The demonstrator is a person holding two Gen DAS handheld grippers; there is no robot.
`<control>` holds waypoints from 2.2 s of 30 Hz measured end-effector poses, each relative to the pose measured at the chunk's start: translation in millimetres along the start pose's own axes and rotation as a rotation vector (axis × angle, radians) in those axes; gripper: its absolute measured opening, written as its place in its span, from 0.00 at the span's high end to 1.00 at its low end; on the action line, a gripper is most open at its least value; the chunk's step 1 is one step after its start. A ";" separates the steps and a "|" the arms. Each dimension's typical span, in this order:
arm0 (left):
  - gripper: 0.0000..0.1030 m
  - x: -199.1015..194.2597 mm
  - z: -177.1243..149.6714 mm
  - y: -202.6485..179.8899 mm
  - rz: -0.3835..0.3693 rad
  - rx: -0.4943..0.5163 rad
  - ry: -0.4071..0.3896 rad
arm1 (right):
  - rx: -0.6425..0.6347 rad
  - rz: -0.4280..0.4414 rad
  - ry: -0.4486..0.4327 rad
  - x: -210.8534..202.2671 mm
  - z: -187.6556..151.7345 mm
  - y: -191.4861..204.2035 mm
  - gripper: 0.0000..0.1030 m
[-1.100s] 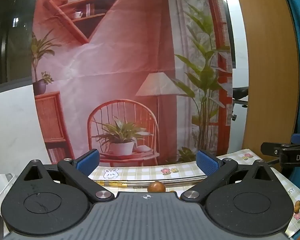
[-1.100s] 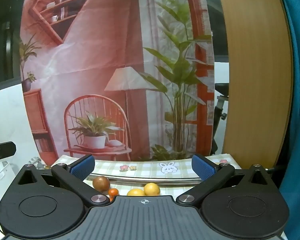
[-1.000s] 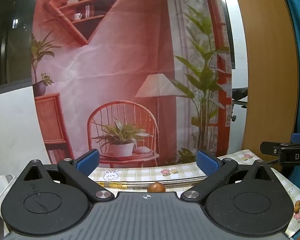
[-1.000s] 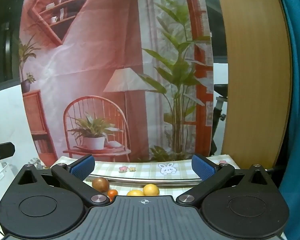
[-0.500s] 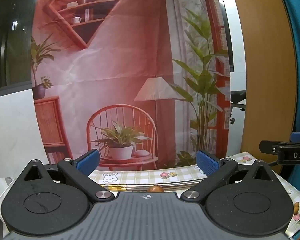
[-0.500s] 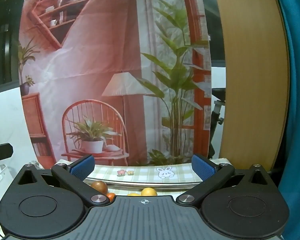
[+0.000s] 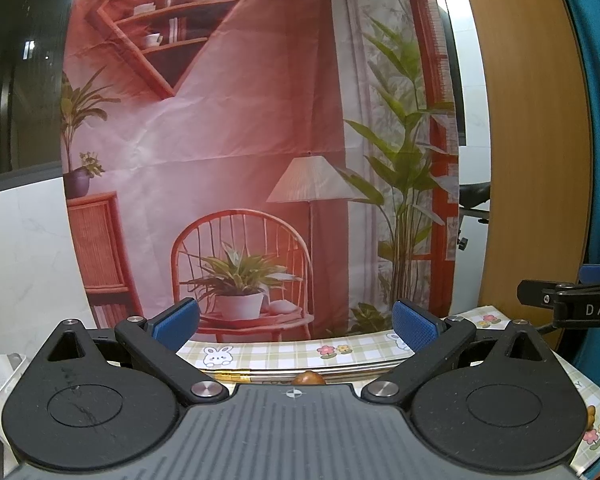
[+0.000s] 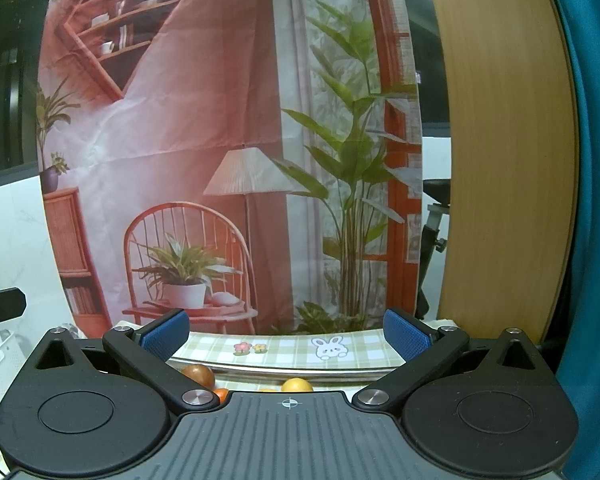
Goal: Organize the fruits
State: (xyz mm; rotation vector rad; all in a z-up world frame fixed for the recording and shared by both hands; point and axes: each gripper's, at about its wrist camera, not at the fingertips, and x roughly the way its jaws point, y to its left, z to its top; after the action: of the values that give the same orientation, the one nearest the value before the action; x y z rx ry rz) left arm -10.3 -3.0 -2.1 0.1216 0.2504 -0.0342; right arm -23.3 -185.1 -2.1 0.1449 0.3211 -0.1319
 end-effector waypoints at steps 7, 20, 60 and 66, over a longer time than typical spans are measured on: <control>0.00 -1.2 0.1 -0.4 -0.002 0.001 -0.004 | 0.000 0.001 -0.001 -0.5 0.0 -1.4 0.00; 0.00 -1.4 0.6 -1.2 -0.002 0.001 -0.004 | 0.000 0.000 -0.004 -1.8 -0.3 -1.0 0.00; 0.00 22.1 -7.2 16.6 0.049 -0.020 0.044 | 0.008 0.025 0.004 20.4 -14.8 -10.1 0.00; 0.00 60.5 -25.5 63.1 0.072 -0.152 0.132 | 0.027 0.101 0.068 59.9 -36.7 -18.1 0.00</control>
State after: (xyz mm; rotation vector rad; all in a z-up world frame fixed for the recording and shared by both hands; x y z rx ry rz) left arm 45.1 61.7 -34.5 -0.0190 0.3795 0.0647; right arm 19.2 -203.3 -58.1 0.1918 0.3794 -0.0313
